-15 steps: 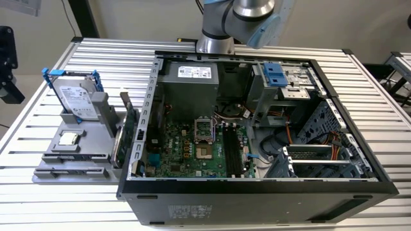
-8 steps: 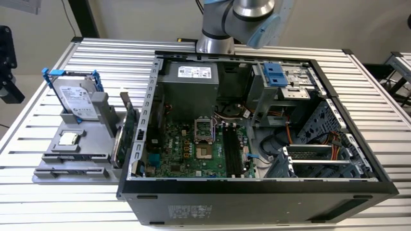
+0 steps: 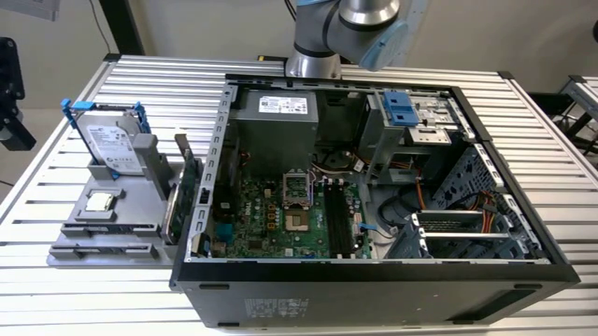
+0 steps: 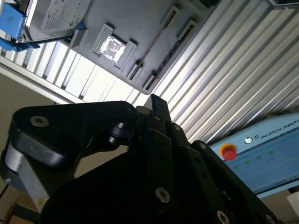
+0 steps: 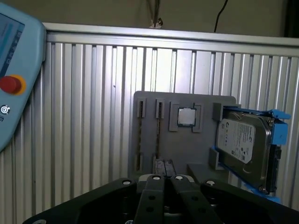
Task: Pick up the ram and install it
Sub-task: 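Pick up the ram and move it above insertion slot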
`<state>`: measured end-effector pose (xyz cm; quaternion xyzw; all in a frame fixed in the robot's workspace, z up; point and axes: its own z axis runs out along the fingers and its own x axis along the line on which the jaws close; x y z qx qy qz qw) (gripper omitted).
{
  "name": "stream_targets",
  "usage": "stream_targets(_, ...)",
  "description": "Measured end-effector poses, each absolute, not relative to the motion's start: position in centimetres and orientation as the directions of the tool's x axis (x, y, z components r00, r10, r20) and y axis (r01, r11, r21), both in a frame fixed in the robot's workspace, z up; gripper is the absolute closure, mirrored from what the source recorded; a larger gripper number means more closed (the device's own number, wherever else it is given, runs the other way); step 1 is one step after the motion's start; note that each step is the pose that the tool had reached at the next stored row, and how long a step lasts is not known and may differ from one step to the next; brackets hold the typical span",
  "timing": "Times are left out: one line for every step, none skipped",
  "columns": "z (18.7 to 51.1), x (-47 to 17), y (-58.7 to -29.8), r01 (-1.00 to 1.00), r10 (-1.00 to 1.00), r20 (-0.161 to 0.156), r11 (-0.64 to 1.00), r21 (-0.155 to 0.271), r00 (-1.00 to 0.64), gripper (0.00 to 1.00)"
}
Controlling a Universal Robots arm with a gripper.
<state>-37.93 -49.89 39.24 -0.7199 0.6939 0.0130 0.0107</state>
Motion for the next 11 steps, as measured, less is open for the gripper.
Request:
stream_targets(39.24,-37.93,-49.89,-0.999,-0.999,-0.033,-0.037,0.003,0.037,1.00)
stream_targets(39.24,-37.93,-49.89,-0.999,-0.999,-0.034,-0.037,0.003,0.037,0.00)
stream_targets(39.24,-37.93,-49.89,-0.999,-0.999,-0.034,-0.037,0.003,0.037,0.00)
stream_targets(39.24,-37.93,-49.89,-0.999,-0.999,-0.033,-0.037,0.003,0.037,0.00)
stream_targets(39.24,-37.93,-49.89,-0.999,-0.999,-0.034,-0.037,0.003,0.037,0.00)
stream_targets(39.24,-37.93,-49.89,-0.999,-0.999,-0.033,-0.037,0.003,0.037,0.00)
stream_targets(39.24,-37.93,-49.89,-0.999,-0.999,-0.034,-0.037,0.003,0.037,0.00)
stream_targets(39.24,-37.93,-49.89,-0.999,-0.999,-0.034,-0.037,0.003,0.037,0.00)
stream_targets(39.24,-37.93,-49.89,-0.999,-0.999,-0.034,-0.037,0.003,0.037,0.00)
stream_targets(39.24,-37.93,-49.89,-0.999,-0.999,-0.034,-0.037,0.003,0.037,0.00)
stream_targets(39.23,-37.93,-49.89,-0.999,-0.999,-0.033,-0.037,0.003,0.037,0.00)
